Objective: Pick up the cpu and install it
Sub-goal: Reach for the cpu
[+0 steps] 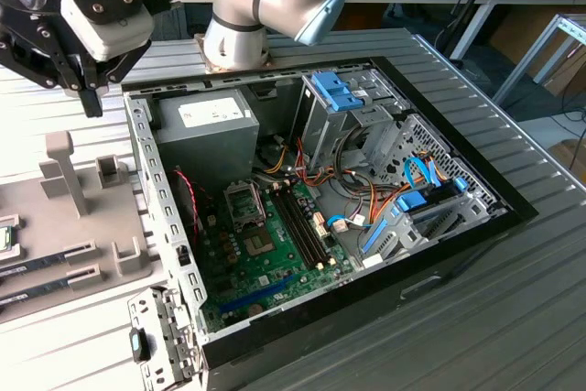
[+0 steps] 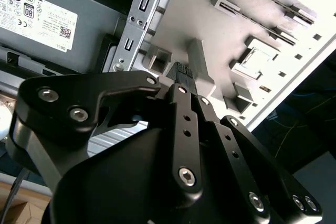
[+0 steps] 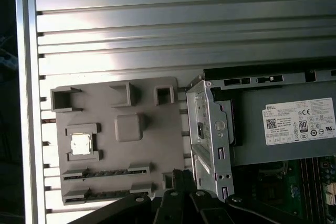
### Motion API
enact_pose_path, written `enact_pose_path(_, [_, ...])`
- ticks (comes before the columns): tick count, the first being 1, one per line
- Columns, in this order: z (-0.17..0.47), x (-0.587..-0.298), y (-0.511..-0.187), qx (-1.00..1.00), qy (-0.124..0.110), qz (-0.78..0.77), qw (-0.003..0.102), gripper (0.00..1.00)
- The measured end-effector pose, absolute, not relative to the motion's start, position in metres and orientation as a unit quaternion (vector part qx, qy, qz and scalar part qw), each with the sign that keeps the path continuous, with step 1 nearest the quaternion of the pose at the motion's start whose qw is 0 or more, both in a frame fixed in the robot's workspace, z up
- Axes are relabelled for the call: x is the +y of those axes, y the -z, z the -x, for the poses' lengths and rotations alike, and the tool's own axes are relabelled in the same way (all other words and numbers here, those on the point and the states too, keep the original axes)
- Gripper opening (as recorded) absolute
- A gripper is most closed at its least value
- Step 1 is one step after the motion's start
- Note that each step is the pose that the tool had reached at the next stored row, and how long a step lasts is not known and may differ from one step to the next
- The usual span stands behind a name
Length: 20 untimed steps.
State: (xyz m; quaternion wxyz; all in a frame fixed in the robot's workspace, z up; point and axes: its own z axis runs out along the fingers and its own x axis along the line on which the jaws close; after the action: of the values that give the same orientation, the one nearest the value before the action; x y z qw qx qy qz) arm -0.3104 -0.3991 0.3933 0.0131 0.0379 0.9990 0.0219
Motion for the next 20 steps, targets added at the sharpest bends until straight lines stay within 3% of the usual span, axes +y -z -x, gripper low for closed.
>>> enact_pose_path(20, [0.331,-0.399,-0.393,0.999,-0.022,-0.038,0.013,0.1])
